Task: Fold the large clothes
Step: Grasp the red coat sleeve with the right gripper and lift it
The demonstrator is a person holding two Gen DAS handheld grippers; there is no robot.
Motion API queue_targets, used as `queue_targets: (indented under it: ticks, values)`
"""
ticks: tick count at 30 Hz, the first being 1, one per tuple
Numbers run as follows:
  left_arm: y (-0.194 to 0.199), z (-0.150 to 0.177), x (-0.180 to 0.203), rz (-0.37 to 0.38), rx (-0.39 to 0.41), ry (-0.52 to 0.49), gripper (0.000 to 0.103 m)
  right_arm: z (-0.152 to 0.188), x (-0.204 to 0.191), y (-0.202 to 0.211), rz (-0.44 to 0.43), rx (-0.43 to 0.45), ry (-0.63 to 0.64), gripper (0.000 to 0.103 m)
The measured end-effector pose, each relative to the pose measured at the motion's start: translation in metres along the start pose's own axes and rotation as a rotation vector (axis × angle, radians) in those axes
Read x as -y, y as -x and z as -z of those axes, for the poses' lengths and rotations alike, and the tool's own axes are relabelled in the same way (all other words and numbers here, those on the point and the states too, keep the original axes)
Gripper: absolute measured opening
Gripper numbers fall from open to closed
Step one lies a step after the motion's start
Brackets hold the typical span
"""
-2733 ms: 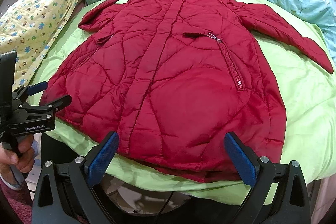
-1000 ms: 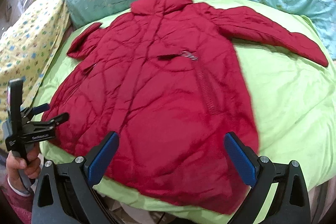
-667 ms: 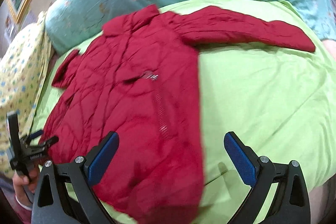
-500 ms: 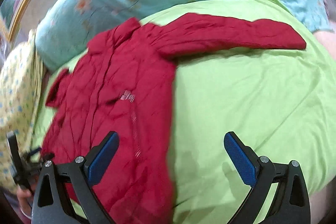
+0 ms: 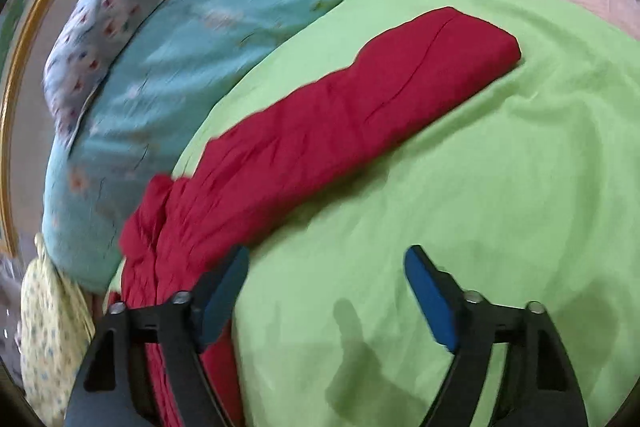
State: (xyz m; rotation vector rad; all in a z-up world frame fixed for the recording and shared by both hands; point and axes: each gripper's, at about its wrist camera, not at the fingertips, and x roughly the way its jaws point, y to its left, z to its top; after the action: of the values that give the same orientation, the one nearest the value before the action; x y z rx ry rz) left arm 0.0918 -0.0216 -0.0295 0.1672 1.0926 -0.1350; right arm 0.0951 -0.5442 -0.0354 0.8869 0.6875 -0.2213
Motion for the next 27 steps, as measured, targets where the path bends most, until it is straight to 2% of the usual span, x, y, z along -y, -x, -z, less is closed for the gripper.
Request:
queue_targets:
  ticks: [6,8,12,15,20,23,27]
  values:
    - [-0.008,-0.009,0.008,-0.004,-0.009,-0.015,0.103,-0.032,0.017,-0.034,-0.012,0.037,-0.081,0.061]
    - [-0.009,-0.013,0.007,-0.010,0.001,-0.016,0.103,-0.043,0.024,-0.041,0.010,0.061,-0.105,0.051]
    - [-0.016,-0.020,0.004,-0.024,-0.014,-0.008,0.103,-0.063,0.038,-0.042,0.042,0.134,-0.149,0.045]
    - [-0.023,-0.025,0.004,-0.028,-0.029,-0.004,0.103,-0.070,0.041,-0.040,0.052,0.156,-0.159,0.042]
    - [-0.025,-0.034,0.006,-0.032,-0.029,-0.007,0.103,-0.071,0.019,-0.033,0.086,0.196,-0.064,0.018]
    - [-0.027,-0.038,0.008,-0.026,-0.026,-0.011,0.103,-0.069,-0.011,-0.028,0.076,0.212,0.033,0.013]
    - [-0.029,-0.039,0.008,-0.013,-0.026,-0.007,0.103,-0.057,-0.056,-0.024,0.028,0.203,0.167,0.013]
